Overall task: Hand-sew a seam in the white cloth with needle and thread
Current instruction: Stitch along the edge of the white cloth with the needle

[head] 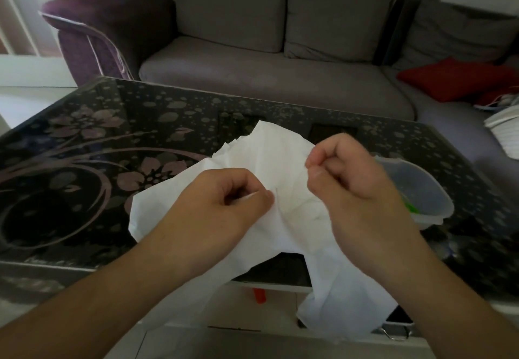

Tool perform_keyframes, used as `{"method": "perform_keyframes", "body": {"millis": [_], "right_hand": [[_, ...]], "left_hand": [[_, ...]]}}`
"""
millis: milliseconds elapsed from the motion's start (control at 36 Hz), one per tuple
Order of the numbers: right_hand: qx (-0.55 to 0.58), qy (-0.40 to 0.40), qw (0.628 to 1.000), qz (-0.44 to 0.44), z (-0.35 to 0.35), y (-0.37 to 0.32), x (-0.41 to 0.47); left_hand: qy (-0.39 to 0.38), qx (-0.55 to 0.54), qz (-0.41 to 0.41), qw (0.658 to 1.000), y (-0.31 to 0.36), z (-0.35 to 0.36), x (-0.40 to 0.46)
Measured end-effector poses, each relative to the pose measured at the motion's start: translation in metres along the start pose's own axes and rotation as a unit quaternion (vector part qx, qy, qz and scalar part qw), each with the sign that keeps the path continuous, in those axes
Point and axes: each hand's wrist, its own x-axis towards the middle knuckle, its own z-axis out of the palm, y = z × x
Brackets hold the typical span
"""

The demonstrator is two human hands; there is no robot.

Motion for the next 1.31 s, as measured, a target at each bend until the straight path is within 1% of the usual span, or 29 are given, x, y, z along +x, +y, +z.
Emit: {"method": "perform_keyframes", "body": {"millis": [56, 139, 194, 250, 361, 500, 556, 611, 694, 806, 861, 917, 944, 1028, 1083, 1111, 1195, 1306], "right_hand": [[-0.076, -0.039, 0.996, -0.023, 0.002, 0.002, -0.002], [-0.161, -0.083, 0.983, -0.011, 0.001, 0.002, -0.002], [-0.199, -0.095, 0.975, -0.006, 0.000, -0.002, -0.003], [-0.217, -0.090, 0.972, -0.013, -0.001, -0.004, -0.002], [-0.183, -0.036, 0.982, -0.026, -0.004, -0.002, 0.000], [-0.128, -0.004, 0.991, -0.031, -0.005, 0.000, -0.001], [-0.102, 0.017, 0.994, -0.034, -0.005, 0.002, 0.000], [-0.071, 0.060, 0.995, -0.039, -0.006, 0.004, 0.000], [-0.037, 0.124, 0.991, -0.043, -0.009, 0.006, 0.001], [-0.049, 0.176, 0.983, -0.004, -0.013, 0.011, 0.005], [-0.058, 0.184, 0.981, 0.026, -0.014, 0.013, 0.007], [-0.067, 0.169, 0.983, 0.039, -0.014, 0.011, 0.007], [-0.072, 0.149, 0.986, 0.033, -0.013, 0.009, 0.005], [-0.070, 0.039, 0.997, -0.012, -0.011, 0.001, 0.001], [-0.082, -0.036, 0.995, -0.040, -0.006, -0.001, -0.001], [-0.090, -0.058, 0.993, -0.046, -0.003, 0.000, -0.002], [-0.100, -0.080, 0.992, -0.023, 0.002, 0.001, -0.001], [-0.129, -0.070, 0.989, 0.005, -0.003, 0.004, 0.001]], "left_hand": [[0.002, 0.013, 0.005, 1.000, 0.000, 0.001, 0.001], [0.007, 0.029, 0.008, 1.000, 0.001, 0.002, 0.003], [0.011, 0.036, 0.015, 0.999, 0.001, 0.002, 0.004], [0.017, 0.035, 0.022, 0.999, 0.000, 0.002, 0.004], [0.030, 0.039, 0.064, 0.997, -0.001, 0.004, 0.003], [0.011, 0.058, 0.121, 0.991, 0.001, 0.003, 0.000], [0.001, 0.072, 0.125, 0.990, 0.001, 0.003, 0.000], [-0.008, 0.087, 0.125, 0.988, -0.001, 0.002, 0.001], [0.001, 0.084, 0.135, 0.987, -0.003, 0.003, 0.003], [0.011, 0.073, 0.134, 0.988, -0.005, 0.002, 0.004], [0.014, 0.070, 0.129, 0.989, -0.006, 0.002, 0.004], [0.012, 0.067, 0.129, 0.989, -0.005, 0.002, 0.003], [0.011, 0.065, 0.131, 0.989, -0.005, 0.002, 0.003], [0.009, 0.056, 0.134, 0.989, -0.004, 0.002, 0.003], [0.007, 0.061, 0.134, 0.989, -0.003, 0.003, 0.003], [0.008, 0.063, 0.133, 0.989, -0.003, 0.003, 0.003], [0.009, 0.072, 0.125, 0.990, -0.003, 0.003, 0.002], [-0.001, 0.075, 0.116, 0.990, -0.001, 0.004, 0.002]]}}
